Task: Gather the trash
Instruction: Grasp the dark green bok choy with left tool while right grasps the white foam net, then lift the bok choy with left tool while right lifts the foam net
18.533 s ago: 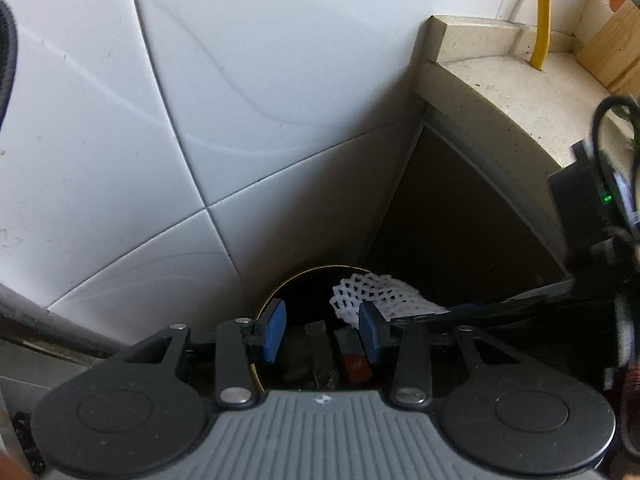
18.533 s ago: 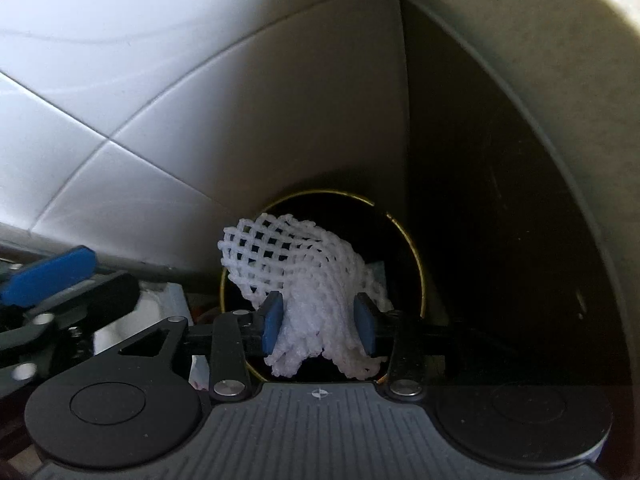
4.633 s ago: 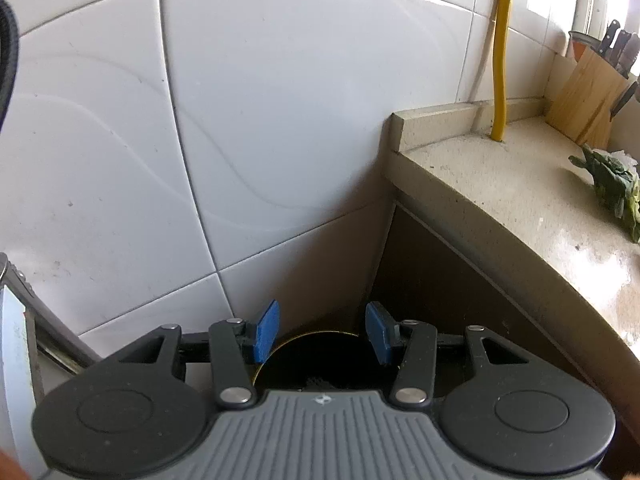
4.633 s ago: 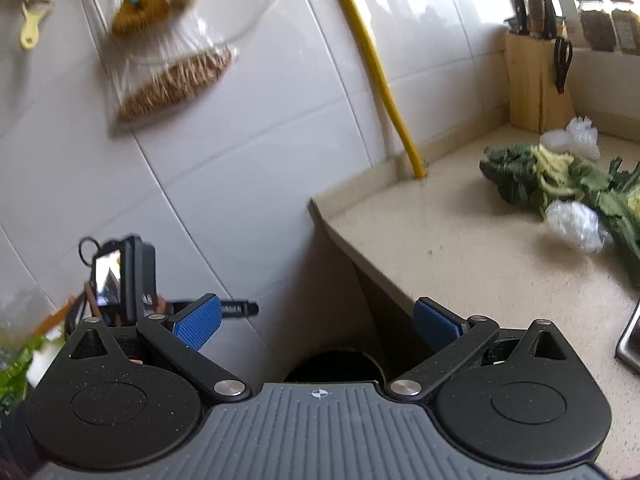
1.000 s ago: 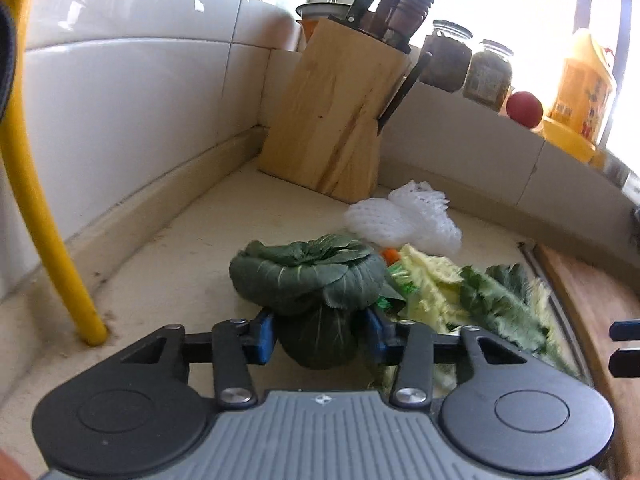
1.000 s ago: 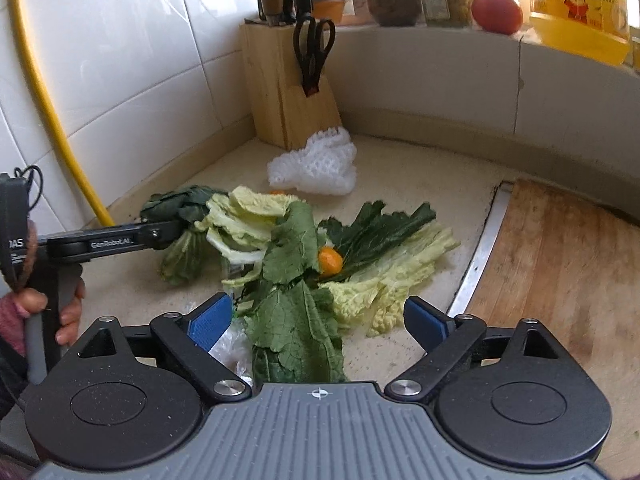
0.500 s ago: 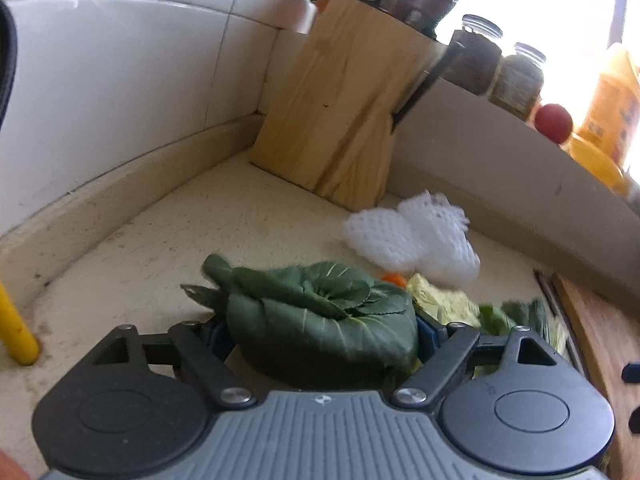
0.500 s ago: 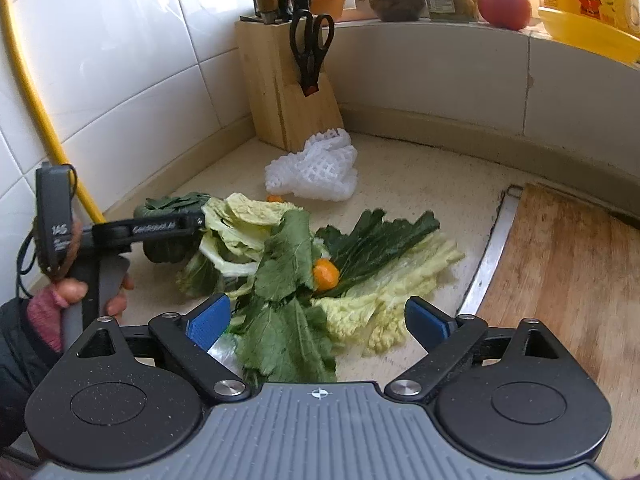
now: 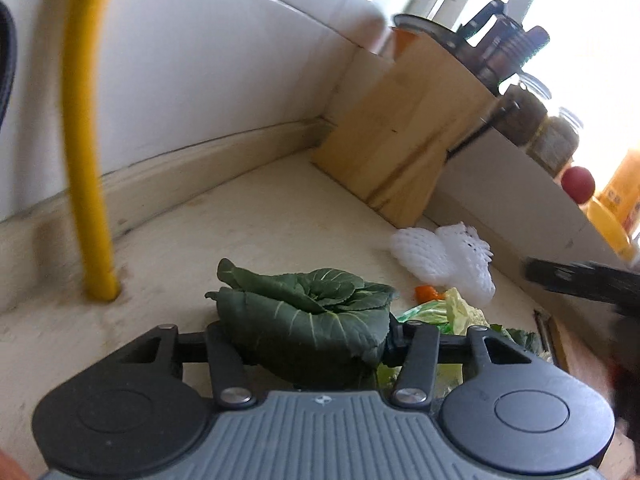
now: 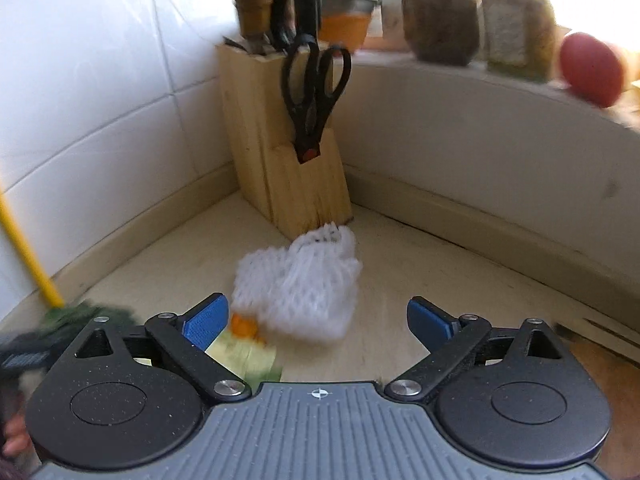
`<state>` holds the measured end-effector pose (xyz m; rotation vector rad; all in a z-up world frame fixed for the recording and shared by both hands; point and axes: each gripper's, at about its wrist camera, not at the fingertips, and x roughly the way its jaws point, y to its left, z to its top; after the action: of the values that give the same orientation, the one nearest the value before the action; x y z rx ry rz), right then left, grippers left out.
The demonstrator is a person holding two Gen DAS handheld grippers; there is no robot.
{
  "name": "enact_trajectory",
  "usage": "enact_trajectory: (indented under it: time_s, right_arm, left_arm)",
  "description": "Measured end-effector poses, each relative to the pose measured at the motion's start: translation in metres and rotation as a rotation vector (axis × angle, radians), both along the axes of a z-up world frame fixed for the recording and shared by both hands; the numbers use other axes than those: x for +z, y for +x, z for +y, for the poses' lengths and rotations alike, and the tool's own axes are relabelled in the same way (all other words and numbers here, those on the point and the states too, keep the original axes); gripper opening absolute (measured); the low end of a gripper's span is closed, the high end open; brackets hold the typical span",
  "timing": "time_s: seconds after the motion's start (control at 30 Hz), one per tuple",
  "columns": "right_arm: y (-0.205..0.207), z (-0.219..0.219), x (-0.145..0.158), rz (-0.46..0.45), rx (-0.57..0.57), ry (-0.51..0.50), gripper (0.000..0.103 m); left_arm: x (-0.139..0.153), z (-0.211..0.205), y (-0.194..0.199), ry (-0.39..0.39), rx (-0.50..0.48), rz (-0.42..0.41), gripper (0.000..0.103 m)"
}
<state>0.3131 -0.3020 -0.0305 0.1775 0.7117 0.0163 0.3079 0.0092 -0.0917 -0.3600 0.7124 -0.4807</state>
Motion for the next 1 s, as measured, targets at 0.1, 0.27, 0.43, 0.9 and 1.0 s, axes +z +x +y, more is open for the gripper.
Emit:
enact_trajectory:
  time_s: [0.1, 0.27, 0.43, 0.9, 1.0]
  right_arm:
    - [0.040, -0.002, -0.017, 0.060, -0.021, 0.021, 0.095]
    - [0.063, -0.020, -0.038, 0.154, -0.053, 0.215, 0.043]
    - [0.045, -0.040, -0.026, 0.141, -0.058, 0.365, 0.036]
    - [-0.006, -0.065, 0.004, 0.014, -0.151, 0.486, 0.036]
    - [-0.013, -0.066, 0.006, -0.002, -0.154, 0.501, 0.036]
  left_arm:
    - [-0.002, 0.007, -0.004, -0.024, 0.020, 0.021, 0.047]
    - [-0.002, 0.007, -0.008, -0.020, 0.029, 0.023, 0.048]
    - [-0.001, 0.005, -0.008, -0.015, 0.022, 0.027, 0.048]
    - [0.039, 0.007, -0.028, -0.035, 0.014, -0.072, 0.048]
    - [0.050, 0.006, -0.041, -0.017, 0.013, -0.101, 0.048]
